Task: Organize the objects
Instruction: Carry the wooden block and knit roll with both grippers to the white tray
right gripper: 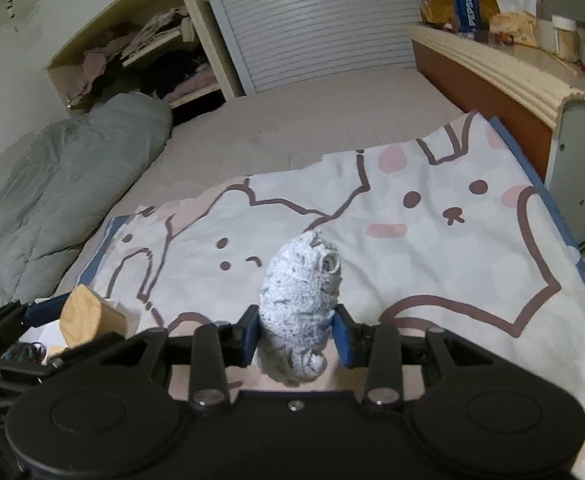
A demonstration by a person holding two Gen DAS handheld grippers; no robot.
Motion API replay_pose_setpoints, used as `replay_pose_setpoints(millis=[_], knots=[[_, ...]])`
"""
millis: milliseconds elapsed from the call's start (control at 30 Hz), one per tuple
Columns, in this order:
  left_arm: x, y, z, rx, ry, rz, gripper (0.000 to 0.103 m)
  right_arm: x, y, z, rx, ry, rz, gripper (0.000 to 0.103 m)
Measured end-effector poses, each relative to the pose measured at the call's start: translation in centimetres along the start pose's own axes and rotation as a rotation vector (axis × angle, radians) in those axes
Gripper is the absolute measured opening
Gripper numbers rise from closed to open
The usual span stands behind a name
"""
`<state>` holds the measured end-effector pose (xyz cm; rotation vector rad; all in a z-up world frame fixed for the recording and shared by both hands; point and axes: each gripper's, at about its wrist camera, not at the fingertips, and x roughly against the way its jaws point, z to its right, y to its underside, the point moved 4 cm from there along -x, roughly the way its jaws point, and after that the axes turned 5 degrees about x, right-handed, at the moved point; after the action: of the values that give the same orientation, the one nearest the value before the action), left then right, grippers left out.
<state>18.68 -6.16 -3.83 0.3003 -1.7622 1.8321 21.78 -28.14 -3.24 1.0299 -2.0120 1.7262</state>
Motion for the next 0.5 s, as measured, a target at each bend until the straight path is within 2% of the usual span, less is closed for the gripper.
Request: replay_pose_setpoints(millis=[500], knots=[[7.7,0.8,-5.5,0.085,-0.131,0.027,0.093,3.9,1.6,-5.4,0.067,-0.051,0.01,0.039]])
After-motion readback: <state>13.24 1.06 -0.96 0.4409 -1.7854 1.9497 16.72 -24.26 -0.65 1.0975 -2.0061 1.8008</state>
